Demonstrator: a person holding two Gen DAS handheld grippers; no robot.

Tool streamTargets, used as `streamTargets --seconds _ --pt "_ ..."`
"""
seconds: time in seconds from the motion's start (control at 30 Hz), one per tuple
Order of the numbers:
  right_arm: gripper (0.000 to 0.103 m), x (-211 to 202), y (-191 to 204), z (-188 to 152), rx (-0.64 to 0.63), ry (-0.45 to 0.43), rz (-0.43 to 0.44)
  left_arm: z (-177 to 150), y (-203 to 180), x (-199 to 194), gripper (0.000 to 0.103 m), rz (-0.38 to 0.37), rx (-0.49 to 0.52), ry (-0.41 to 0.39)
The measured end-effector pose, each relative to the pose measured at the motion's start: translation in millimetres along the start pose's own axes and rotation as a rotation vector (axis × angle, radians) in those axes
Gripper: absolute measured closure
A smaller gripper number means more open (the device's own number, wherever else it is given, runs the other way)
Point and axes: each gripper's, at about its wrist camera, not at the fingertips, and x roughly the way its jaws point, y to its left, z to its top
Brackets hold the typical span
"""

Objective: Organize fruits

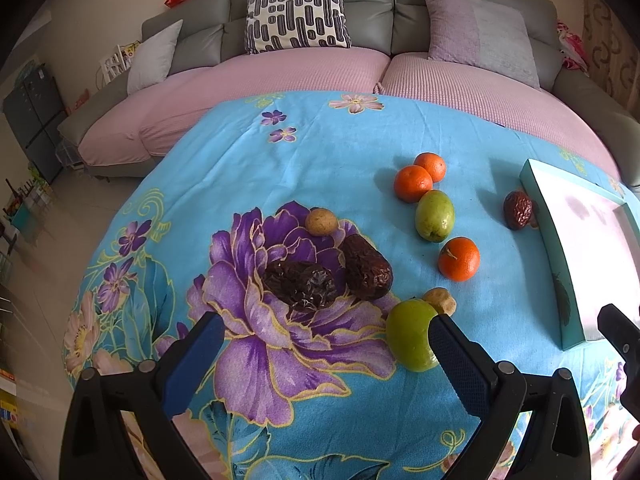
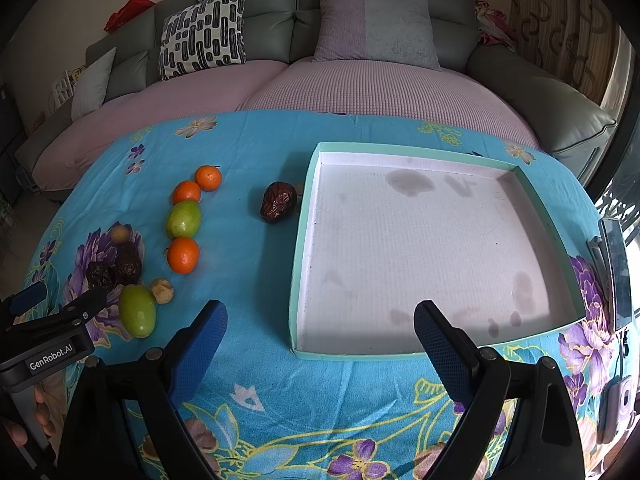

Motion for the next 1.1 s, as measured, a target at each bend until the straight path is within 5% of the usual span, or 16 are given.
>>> streamTargets --seconds 0.77,1.1 --pt "0.008 2.8 10.8 -0.4 -0.029 0.005 0.022 4.4 25.5 3.7 0.000 -0.053 -0.113 0.003" --pt "0.008 10.8 34.0 6.2 -0.072 0.008 0.096 12.6 71.2 -3.5 0.000 -0.072 -0.216 -0.160"
